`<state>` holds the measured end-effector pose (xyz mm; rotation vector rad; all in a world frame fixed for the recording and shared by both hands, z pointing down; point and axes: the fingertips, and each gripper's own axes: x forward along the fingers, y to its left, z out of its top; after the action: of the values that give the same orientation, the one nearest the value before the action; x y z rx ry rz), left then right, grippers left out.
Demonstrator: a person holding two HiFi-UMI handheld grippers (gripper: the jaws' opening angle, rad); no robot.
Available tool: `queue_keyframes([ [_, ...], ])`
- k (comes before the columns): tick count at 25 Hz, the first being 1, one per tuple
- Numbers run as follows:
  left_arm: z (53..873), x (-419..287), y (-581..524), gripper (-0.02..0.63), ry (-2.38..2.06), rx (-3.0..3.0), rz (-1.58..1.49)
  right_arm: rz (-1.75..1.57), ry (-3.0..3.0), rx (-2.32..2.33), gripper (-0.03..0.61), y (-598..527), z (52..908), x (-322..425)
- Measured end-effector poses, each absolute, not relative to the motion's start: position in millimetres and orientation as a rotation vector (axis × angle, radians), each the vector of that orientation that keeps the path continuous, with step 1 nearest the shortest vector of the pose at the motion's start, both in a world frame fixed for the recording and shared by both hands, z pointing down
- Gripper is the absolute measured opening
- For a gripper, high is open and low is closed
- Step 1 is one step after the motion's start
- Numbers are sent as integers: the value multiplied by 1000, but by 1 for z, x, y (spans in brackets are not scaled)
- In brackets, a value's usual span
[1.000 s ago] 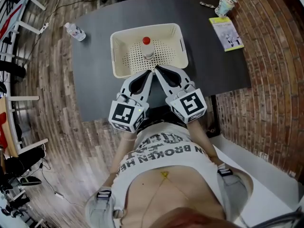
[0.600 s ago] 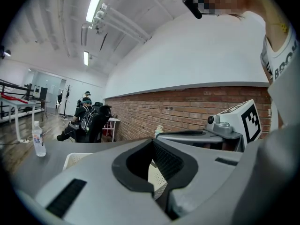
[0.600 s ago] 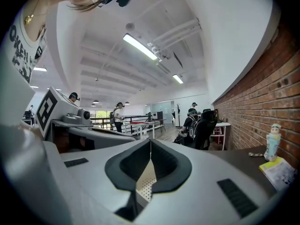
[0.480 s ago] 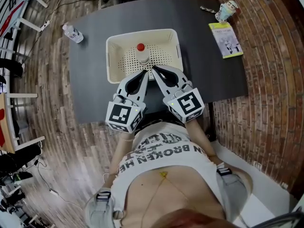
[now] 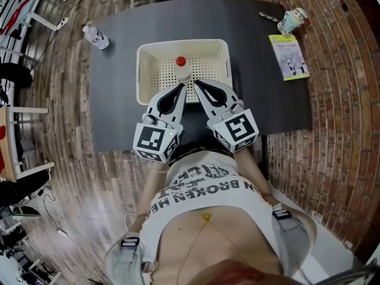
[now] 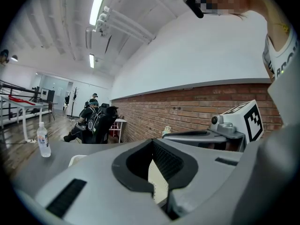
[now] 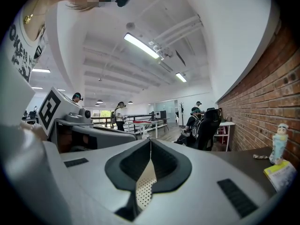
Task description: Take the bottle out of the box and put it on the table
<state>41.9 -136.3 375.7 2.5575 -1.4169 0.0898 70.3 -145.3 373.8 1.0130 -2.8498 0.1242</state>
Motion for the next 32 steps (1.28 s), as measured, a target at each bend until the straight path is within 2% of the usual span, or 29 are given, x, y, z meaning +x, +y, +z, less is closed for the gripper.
queue_keyframes([
  [14, 374, 30, -164, 8, -1339, 2605, 130, 160, -2807, 1117, 9, -166, 376, 64],
  [29, 406, 23, -186, 8, -1380, 2562, 231, 181, -2776, 1143, 9, -173, 384, 73],
  [31, 416, 21, -192, 17, -1382, 2551, 257, 184, -2770, 1153, 9, -174, 385, 75],
  [32, 421, 21, -195, 45, -1380, 2546, 273, 188, -2767, 1157, 9, -175, 386, 76],
])
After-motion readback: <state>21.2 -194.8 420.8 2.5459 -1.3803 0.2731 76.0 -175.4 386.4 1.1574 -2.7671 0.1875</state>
